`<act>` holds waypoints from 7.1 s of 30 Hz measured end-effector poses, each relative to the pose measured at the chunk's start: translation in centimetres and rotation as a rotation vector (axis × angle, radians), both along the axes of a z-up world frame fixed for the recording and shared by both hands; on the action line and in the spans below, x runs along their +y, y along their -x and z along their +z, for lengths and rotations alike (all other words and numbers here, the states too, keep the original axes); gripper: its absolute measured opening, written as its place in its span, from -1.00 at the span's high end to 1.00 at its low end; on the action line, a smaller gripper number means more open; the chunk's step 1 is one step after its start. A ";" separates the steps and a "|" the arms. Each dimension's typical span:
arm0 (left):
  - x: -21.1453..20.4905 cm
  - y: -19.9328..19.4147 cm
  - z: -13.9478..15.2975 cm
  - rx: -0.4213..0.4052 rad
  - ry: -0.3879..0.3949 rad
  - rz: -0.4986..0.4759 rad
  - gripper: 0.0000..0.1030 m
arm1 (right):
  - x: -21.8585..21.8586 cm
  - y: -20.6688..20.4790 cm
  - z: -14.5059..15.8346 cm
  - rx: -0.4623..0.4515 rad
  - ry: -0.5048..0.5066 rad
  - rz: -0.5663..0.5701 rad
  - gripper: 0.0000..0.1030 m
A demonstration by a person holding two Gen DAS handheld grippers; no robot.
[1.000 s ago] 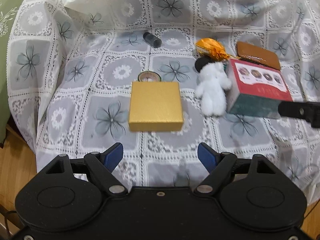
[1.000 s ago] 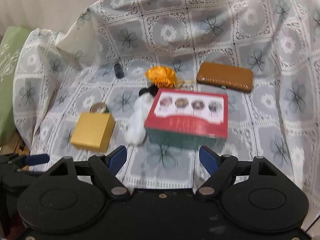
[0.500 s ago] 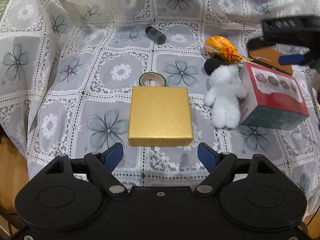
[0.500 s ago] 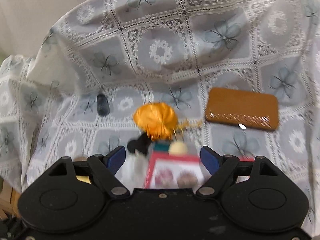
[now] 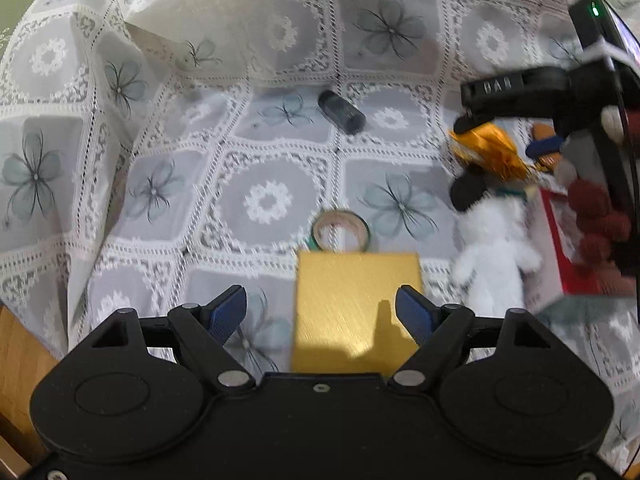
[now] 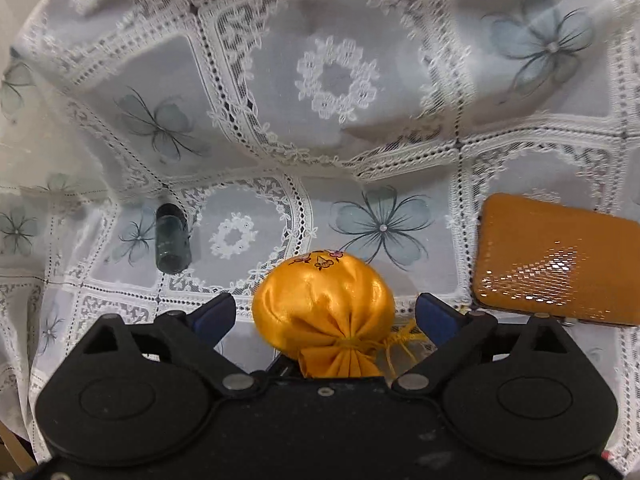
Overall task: Organize soft objects
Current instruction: 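Grasp the orange satin pouch with the right gripper while the left grasps the dark bottle, then carry the pouch and bottle in both grippers over the woven basket, then open both grippers to drop the bottle and pouch into the basket, then move both grippers back toward the tape roll beside the gold box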
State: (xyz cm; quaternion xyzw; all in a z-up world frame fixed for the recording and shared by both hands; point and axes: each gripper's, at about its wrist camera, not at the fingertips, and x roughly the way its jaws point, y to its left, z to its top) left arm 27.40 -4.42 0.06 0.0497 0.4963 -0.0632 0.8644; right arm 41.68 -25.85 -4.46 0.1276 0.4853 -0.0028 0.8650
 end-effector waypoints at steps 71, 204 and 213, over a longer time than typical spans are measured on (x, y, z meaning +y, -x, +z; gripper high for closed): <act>-7.7 -22.4 -5.4 -0.154 -0.037 -0.140 -0.76 | -2.7 1.3 -1.5 -0.078 -0.132 -0.036 -0.46; 0.3 18.1 -1.5 0.149 0.057 -0.009 -0.49 | 2.5 37.1 3.2 0.106 -0.020 0.034 -0.34; 1.2 16.3 -0.8 0.091 0.050 0.026 -0.49 | 2.2 35.2 3.2 0.097 0.004 0.033 -0.34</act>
